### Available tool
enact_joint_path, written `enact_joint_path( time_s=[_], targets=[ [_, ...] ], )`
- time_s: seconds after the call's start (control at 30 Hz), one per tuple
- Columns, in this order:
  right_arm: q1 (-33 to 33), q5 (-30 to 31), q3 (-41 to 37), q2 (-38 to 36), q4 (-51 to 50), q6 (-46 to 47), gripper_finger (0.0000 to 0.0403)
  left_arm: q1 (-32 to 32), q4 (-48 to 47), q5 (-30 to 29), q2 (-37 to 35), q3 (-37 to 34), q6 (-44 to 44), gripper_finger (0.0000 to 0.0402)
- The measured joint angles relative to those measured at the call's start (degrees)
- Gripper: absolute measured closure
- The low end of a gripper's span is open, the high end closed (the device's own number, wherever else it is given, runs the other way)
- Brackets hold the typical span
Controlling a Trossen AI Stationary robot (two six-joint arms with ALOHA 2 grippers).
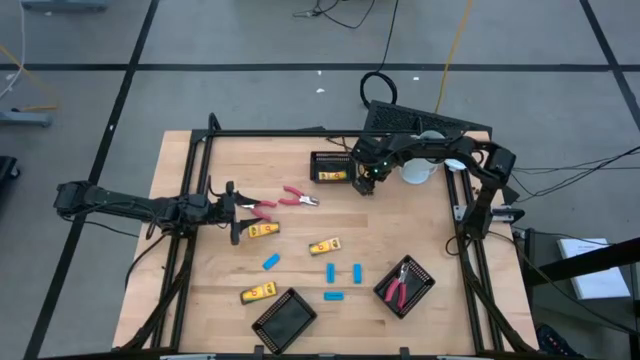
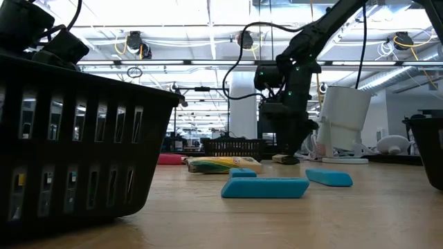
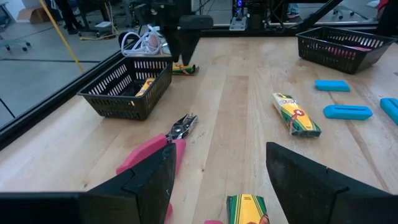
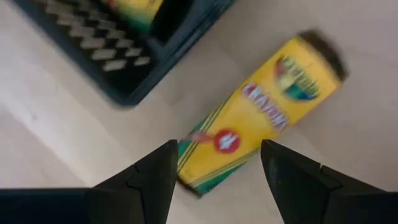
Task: Pick & Place School Supplies
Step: Put the yellow crayon box into the top black bin
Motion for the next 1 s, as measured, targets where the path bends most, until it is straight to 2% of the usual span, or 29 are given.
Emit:
enact_joint_path(
  time_s=[0.23, 0.47, 0.73, 0.87, 1.0],
  targets=[
    [-1.5, 0.1, 0.0, 1.5, 0.2, -0.2, 0.0179, 0.0, 0.0, 0.0, 0.0, 0.0, 0.0, 0.0151],
    [-0.7, -2.9, 0.0, 3.4, 4.3, 0.6, 0.0179, 0.0, -0.4, 0.0, 0.0, 0.0, 0.2, 0.0151],
    [-0.2, -2.9, 0.0, 3.5, 4.9, 0.6, 0.0183, 0.0, -0.4, -0.1, 0.0, 0.0, 0.3, 0.0151],
    [0.2, -1.2, 0.0, 3.5, 5.2, -0.8, 0.0222, 0.0, -0.4, -0.1, 0.0, 0.0, 0.1, 0.0151],
    [1.0, -1.4, 0.1, 3.4, 5.6, -2.0, 0.0295, 0.0, -0.5, -0.1, 0.0, 0.0, 0.0, 0.0151]
  ],
)
